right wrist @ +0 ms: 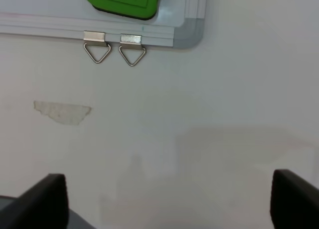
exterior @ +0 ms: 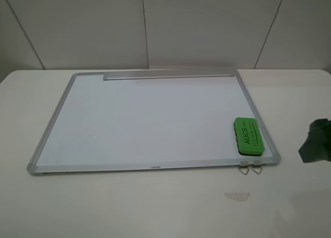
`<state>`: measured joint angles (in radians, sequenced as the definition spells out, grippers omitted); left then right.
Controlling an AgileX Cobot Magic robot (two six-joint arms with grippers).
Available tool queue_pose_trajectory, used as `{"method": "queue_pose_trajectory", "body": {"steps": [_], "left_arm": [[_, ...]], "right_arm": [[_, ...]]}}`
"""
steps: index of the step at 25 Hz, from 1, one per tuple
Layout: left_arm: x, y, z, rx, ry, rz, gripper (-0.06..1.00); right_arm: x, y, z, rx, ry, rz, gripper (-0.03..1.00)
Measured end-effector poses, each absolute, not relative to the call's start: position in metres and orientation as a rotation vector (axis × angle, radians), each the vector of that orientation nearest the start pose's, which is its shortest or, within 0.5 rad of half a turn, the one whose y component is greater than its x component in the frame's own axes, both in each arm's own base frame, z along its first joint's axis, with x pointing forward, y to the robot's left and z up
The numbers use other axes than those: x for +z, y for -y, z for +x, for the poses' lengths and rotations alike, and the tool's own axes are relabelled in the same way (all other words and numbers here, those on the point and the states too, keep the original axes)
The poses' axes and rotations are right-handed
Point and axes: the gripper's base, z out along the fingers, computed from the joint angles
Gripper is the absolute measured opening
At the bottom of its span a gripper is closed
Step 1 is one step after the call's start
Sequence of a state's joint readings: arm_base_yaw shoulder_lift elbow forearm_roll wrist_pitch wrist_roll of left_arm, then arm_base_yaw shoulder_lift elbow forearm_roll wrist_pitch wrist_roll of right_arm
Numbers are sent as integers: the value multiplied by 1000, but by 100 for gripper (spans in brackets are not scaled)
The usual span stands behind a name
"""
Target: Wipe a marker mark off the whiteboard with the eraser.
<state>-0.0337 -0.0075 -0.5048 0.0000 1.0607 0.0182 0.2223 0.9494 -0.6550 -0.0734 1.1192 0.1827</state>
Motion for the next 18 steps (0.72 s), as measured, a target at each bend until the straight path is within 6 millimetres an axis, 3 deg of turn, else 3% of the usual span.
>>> {"method": "queue_pose_trajectory", "body": {"steps": [5, 9, 18], "left_arm": [[279, 0, -7, -10, -2031, 53, 68], [279, 0, -7, -10, -2031, 53, 68], [279, 0, -7, -10, -2031, 53, 68]], "right_arm": [[257, -16, 98, 7, -2735, -112, 81], [264, -12, 80, 41, -2588, -107, 81], [275, -8, 61, 72, -2442, -95, 81]]}}
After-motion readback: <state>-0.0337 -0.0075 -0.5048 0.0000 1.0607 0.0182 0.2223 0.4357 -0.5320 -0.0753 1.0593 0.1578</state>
